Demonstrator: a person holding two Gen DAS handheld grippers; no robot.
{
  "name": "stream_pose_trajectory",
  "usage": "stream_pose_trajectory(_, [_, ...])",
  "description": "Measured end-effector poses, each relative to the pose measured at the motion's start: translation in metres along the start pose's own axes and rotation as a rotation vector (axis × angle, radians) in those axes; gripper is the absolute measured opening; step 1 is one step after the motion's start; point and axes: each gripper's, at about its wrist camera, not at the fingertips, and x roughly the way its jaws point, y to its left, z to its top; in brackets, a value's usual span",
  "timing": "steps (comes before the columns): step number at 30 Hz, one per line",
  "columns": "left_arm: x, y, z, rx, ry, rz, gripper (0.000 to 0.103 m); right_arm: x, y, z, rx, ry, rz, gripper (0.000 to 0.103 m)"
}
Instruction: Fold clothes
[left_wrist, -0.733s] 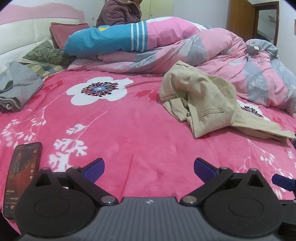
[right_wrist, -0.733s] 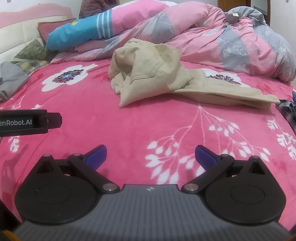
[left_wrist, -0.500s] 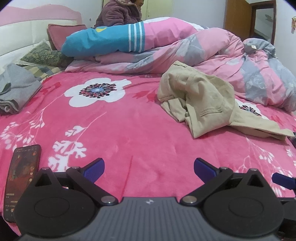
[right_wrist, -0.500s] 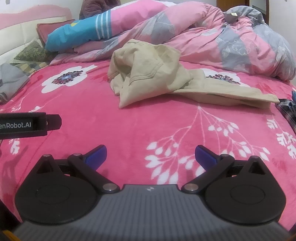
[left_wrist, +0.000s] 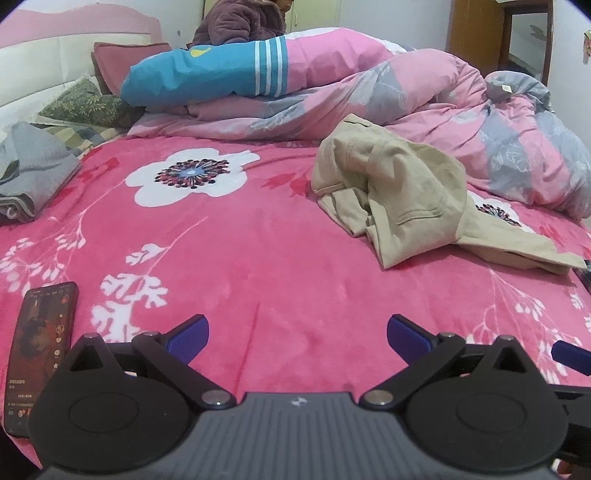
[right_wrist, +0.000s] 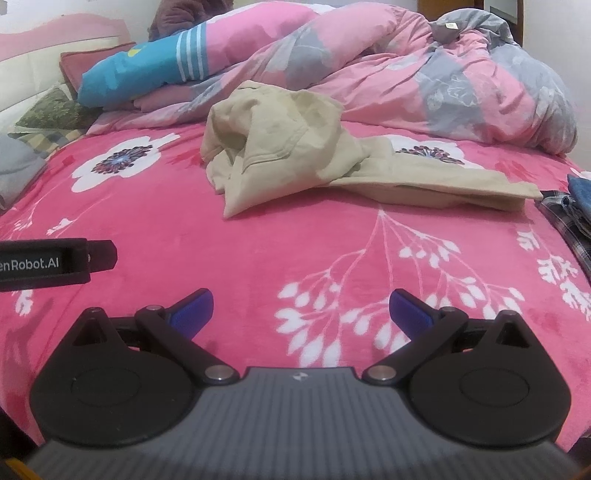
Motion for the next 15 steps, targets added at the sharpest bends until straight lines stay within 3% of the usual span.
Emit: stream_pose_trajectory(15, [0.0027,-0.0057,-0.0004,0.022,0.01,0.035,0.103,-0.0019,-0.0046,0.0036,0.014,0.007,-0.012,0.102])
